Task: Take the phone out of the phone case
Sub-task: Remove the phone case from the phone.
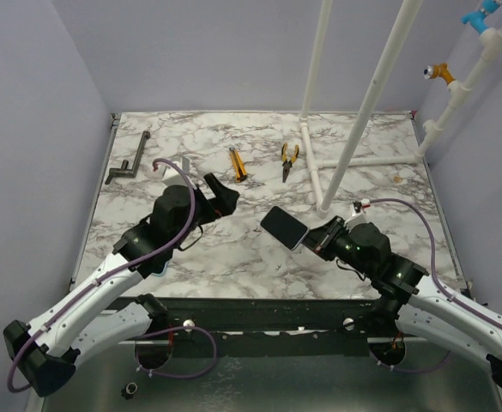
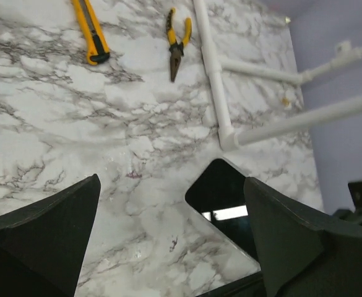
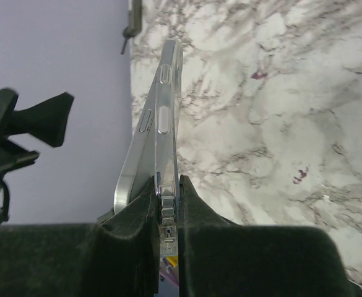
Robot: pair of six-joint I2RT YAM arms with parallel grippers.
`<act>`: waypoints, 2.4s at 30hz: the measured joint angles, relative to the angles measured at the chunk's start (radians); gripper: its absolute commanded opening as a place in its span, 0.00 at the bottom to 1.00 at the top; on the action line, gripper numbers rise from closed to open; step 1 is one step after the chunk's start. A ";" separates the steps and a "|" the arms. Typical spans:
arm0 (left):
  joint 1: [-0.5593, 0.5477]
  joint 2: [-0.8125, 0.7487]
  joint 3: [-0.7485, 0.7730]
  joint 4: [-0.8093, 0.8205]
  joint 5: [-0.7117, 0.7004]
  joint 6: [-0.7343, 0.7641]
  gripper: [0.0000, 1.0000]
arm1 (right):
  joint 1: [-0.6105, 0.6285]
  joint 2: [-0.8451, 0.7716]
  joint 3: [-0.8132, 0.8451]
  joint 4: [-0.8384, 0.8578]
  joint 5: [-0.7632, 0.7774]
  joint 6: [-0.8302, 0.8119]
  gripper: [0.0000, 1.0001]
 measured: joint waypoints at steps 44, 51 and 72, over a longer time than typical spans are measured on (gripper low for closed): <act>-0.727 0.436 0.134 0.057 -0.501 0.518 0.70 | 0.000 0.239 0.132 -0.073 -0.047 -0.048 0.00; -0.729 0.445 0.134 0.054 -0.520 0.483 0.68 | 0.000 0.265 0.132 -0.063 -0.069 -0.046 0.00; -0.729 0.472 0.170 -0.008 -0.521 0.410 0.86 | 0.000 0.254 0.137 -0.085 -0.077 -0.048 0.00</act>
